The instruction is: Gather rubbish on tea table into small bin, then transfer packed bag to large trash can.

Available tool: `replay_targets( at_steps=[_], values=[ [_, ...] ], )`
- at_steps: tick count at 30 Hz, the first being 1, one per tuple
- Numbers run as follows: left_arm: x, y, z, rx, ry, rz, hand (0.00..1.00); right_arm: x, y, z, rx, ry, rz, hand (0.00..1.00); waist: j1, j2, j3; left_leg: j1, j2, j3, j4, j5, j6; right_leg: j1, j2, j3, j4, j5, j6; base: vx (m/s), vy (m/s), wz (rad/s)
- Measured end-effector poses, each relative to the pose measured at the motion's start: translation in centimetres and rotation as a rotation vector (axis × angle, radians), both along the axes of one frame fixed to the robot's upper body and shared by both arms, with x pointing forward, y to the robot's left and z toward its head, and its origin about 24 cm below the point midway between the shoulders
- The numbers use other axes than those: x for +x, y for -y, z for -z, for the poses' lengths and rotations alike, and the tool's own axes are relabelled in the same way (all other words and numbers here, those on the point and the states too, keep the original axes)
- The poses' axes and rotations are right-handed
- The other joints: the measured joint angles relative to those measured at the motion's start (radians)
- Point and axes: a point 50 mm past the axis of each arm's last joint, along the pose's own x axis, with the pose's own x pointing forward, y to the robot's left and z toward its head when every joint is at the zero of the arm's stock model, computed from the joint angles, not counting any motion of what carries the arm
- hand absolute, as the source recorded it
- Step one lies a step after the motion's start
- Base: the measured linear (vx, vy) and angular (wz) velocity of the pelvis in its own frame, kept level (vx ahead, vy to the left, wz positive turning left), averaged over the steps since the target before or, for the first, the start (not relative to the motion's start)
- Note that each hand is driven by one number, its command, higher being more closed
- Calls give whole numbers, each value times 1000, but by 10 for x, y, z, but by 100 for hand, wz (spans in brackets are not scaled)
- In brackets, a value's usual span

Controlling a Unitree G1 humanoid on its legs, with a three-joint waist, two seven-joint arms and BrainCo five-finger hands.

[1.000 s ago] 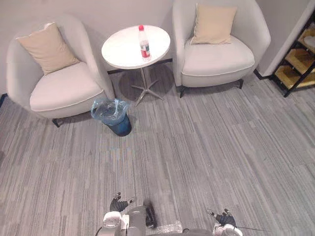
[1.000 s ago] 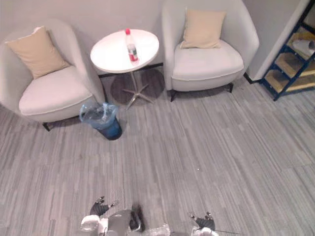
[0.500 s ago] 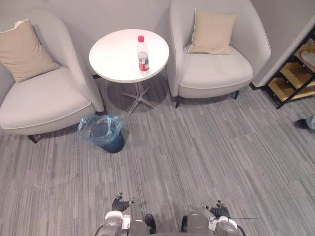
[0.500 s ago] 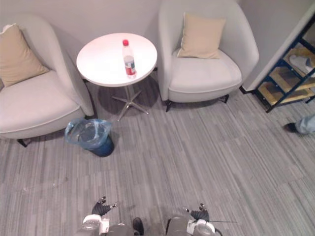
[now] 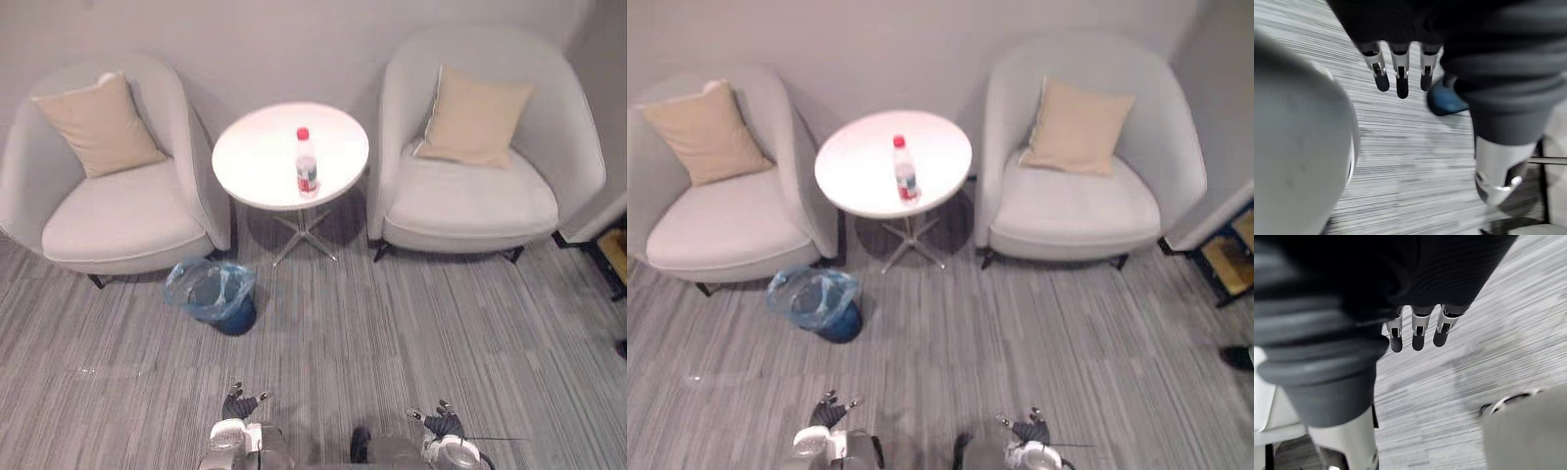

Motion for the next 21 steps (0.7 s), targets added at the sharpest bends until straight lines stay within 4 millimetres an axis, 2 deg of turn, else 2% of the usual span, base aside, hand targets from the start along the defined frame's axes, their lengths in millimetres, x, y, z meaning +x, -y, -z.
replay_targets(
  at_steps=[2, 3, 4, 5, 6, 7, 8, 10, 11, 12, 13, 14, 15, 16, 17, 18, 19, 20, 21],
  values=[
    [3, 0, -1, 3, 5, 5, 0, -2, 1, 1, 6, -7, 24, 0, 1, -11, 6, -1, -79, 5, -244, 24, 1, 34, -31, 1, -33, 6, 13, 363, 113, 10],
    [3, 0, -1, 7, 4, 15, 0, -3, 0, 2, 17, -9, 41, 0, 3, -18, 9, 6, -138, -10, -419, 95, -5, 55, -48, 2, -61, 11, 29, 294, 128, 3],
    [3, 1, -1, 9, 3, 22, 0, -6, 1, 3, 18, -21, 46, 0, 5, -15, 8, 14, -158, -25, -502, 148, -16, 64, -49, 5, -76, 12, 42, 464, 237, -23],
    [2, 2, 0, 10, -4, 38, 0, -8, 1, 5, 18, -37, 43, 0, 22, -6, 7, 34, -176, -57, -598, 303, 25, 91, -39, 30, -97, -3, 72, 390, 207, -29],
    [6, -4, -1, 30, -3, 46, 0, -7, -3, 6, 29, -43, 39, 0, 28, -38, 4, 49, -208, -51, -586, 285, 65, 107, -67, 51, -99, -7, 88, 386, 188, -25],
    [5, -6, -1, 37, -9, 49, 0, -7, -6, 6, 37, -43, 38, 0, 26, -50, -1, 46, -217, -50, -576, 262, 70, 107, -78, 57, -94, -6, 90, 361, 172, -2],
    [5, -10, -1, 49, -11, 59, 0, -7, -10, 7, 47, -46, 37, 0, 26, -69, -3, 40, -226, -39, -528, 203, 79, 97, -97, 78, -49, -7, 93, 357, 186, -7],
    [4, -11, 0, 53, -17, 60, 0, -8, -10, 7, 47, -53, 30, 0, 38, -68, -1, 73, -227, -14, -498, 133, 79, 36, -118, 125, 132, -19, 110, 387, 244, -36],
    [-1, -14, 2, 59, -37, 59, 0, -7, -9, 7, 34, -55, 10, 0, 42, -68, -1, 128, -238, 1, -506, 100, 83, -39, -140, 161, 332, -12, 136, 353, 225, -46],
    [-6, -16, 4, 66, -56, 65, 0, -7, -8, 7, 30, -51, 6, 0, 36, -63, 0, 164, -250, 7, -512, 80, 87, -88, -154, 173, 466, -28, 169, 361, 188, -25],
    [-9, -17, 5, 71, -69, 74, 0, -4, -8, 5, 27, -41, 2, 0, 26, -66, -2, 196, -260, 6, -515, 67, 96, -123, -167, 159, 566, -52, 173, 365, 133, 9],
    [-12, -16, 6, 76, -81, 92, 0, -1, -8, 4, 24, -33, -6, 0, 15, -60, -5, 230, -266, 2, -525, 58, 98, -162, -177, 118, 626, -79, 152, 454, 110, 26],
    [-13, -15, 7, 74, -88, 100, 0, 0, -8, 4, 23, -30, -14, 0, 13, -58, -12, 253, -269, -7, -546, 58, 99, -187, -176, 83, 620, -99, 132, 475, 45, 38],
    [-13, -13, 7, 68, -89, 97, 0, 4, -7, 3, 21, -20, -19, 0, 7, -53, -13, 277, -263, -28, -559, 58, 100, -211, -154, 50, 575, -124, 107, 400, -8, 32],
    [-13, -12, 8, 64, -89, 94, 0, 6, -6, 2, 18, -16, -20, 0, 3, -46, -9, 285, -253, -36, -560, 58, 100, -224, -136, 47, 548, -132, 97, 384, -75, 39],
    [-14, -10, 8, 56, -92, 92, 0, 9, -3, 0, 10, -5, -21, 0, -5, -25, 1, 304, -226, -56, -557, 59, 99, -249, -87, 51, 462, -138, 82, 361, -122, 37],
    [-15, -8, 9, 47, -95, 87, 0, 13, 0, -2, 0, 9, -25, 0, -9, -1, 8, 325, -199, -76, -553, 59, 97, -268, -40, 67, 338, -109, 72, 433, -174, 42],
    [-17, -7, 10, 45, -100, 86, 0, 13, 0, -2, -1, 9, -25, 0, -10, 1, 3, 339, -189, -84, -552, 59, 96, -275, -20, 85, 245, -64, 69, 287, -123, 33],
    [-18, -7, 10, 44, -103, 86, 0, 12, 0, -2, -1, 6, -26, 0, -11, -13, -4, 349, -190, -91, -553, 59, 89, -274, -11, 96, 174, -10, 65, 394, -177, 53]
  ],
)
